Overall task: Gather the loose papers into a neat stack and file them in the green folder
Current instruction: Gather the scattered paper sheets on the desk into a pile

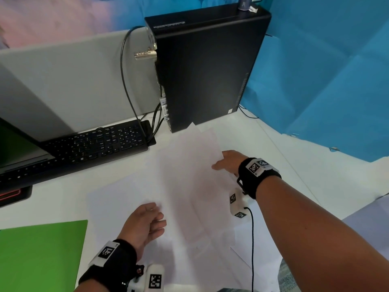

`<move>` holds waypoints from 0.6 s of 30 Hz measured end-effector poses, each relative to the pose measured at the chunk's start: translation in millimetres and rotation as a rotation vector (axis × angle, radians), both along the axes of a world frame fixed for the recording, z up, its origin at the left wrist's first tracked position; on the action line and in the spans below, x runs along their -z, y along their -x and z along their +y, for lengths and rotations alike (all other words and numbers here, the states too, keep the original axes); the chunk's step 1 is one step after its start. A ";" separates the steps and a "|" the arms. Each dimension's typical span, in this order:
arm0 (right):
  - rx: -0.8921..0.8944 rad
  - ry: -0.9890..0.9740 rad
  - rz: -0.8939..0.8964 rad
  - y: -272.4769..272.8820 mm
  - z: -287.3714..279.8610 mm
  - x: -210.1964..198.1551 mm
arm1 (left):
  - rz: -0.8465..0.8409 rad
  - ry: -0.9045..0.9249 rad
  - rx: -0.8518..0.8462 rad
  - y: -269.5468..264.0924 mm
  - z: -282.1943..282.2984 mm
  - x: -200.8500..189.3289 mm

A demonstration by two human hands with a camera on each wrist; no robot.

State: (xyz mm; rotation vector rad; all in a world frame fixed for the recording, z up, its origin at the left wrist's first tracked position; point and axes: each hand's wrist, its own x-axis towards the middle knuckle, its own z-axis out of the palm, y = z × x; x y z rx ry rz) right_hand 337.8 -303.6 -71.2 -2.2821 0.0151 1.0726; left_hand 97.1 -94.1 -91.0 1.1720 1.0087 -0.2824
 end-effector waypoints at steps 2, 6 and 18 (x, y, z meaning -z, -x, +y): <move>-0.049 0.040 -0.040 0.7 -7.9 0.9 | 0.002 0.003 -0.007 0.8 0.3 0.5; -0.133 0.060 -0.051 14.2 -18.9 2.4 | -0.001 0.002 -0.011 1.2 0.9 1.5; 0.692 -0.519 0.064 93.7 -51.2 15.8 | -0.035 -0.139 -0.010 11.2 8.5 0.0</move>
